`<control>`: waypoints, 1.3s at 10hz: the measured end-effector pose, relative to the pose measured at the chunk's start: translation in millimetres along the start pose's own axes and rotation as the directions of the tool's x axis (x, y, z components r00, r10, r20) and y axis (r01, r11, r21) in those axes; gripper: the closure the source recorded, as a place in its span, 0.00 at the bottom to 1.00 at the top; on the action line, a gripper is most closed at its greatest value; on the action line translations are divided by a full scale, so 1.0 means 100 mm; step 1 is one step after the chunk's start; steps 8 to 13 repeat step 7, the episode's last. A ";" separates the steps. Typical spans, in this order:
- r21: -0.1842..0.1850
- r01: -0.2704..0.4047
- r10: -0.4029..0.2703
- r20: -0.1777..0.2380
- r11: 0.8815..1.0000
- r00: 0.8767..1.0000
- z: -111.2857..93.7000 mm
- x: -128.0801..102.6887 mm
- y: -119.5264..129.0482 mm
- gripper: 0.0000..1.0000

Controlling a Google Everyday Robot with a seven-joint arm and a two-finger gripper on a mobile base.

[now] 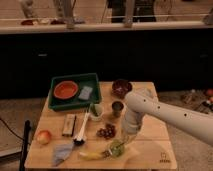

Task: Place fork in plastic cup

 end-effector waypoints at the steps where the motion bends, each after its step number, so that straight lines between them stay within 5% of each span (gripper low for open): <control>1: 0.001 -0.001 0.001 -0.002 1.000 1.000 0.00 0.01 -0.01 0.26; 13: 0.001 0.004 -0.004 -0.004 1.000 1.000 -0.02 0.04 0.00 0.20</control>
